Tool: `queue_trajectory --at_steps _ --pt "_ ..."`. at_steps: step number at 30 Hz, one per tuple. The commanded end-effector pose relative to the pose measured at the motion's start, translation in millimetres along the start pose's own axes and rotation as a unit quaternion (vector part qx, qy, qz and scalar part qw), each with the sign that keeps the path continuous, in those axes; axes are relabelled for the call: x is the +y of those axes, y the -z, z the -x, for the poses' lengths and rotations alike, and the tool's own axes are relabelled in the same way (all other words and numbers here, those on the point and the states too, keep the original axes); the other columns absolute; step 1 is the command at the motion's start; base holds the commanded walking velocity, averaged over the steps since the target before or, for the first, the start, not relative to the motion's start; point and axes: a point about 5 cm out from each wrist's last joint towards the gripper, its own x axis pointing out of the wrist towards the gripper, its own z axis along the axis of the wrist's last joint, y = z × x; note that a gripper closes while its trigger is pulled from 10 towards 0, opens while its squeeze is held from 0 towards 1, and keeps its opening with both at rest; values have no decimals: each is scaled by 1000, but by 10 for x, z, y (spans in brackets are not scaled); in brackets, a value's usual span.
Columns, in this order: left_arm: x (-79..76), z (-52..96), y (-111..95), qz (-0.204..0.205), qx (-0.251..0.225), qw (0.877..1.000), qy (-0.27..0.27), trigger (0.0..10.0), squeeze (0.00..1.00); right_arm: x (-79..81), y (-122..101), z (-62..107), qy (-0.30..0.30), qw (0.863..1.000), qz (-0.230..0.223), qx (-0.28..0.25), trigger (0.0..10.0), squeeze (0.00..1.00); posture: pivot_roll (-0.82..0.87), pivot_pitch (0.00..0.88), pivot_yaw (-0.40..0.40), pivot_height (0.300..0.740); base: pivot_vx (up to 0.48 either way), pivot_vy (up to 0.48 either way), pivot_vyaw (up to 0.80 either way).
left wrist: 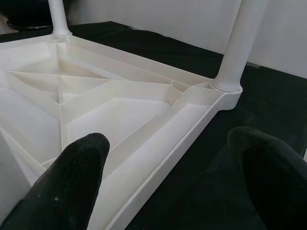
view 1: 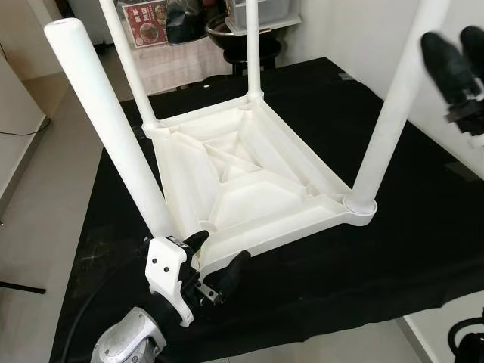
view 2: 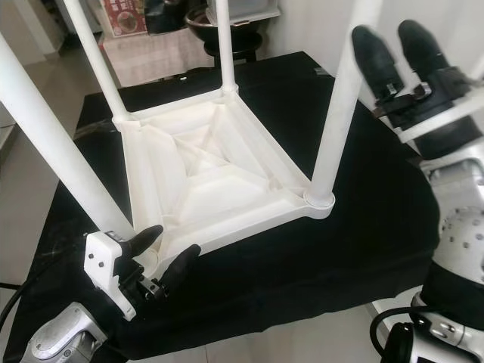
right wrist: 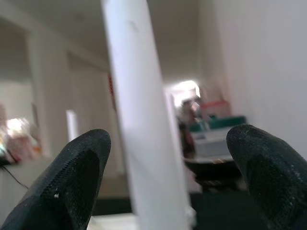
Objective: Building children table
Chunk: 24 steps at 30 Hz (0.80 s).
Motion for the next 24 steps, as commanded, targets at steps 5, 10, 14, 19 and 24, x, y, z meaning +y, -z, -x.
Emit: queue_trajectory --at_steps 5,10,14,19,24 --pt "139 49 10 -17 6 999 -47 10000 0 -70 228 -101 41 996 54 55 10000 0 -109 125 52 740 0 0 0" --pt "131 54 6 -18 5 999 -48 10000 0 -34 322 -131 34 997 32 67 10000 0 -103 126 48 740 0 0 0" --pt "131 80 -3 -20 5 998 -54 10000 0 190 431 -187 -49 996 -1 75 10000 0 -90 130 41 740 0 0 0" --pt "123 97 6 -20 8 998 -56 10000 0 479 316 -158 -167 984 -53 38 10000 0 -89 138 40 740 0 0 0" --pt "119 96 10 -19 9 998 -55 10000 0 655 298 -106 -218 973 -72 39 10000 0 -91 138 42 740 0 0 0"
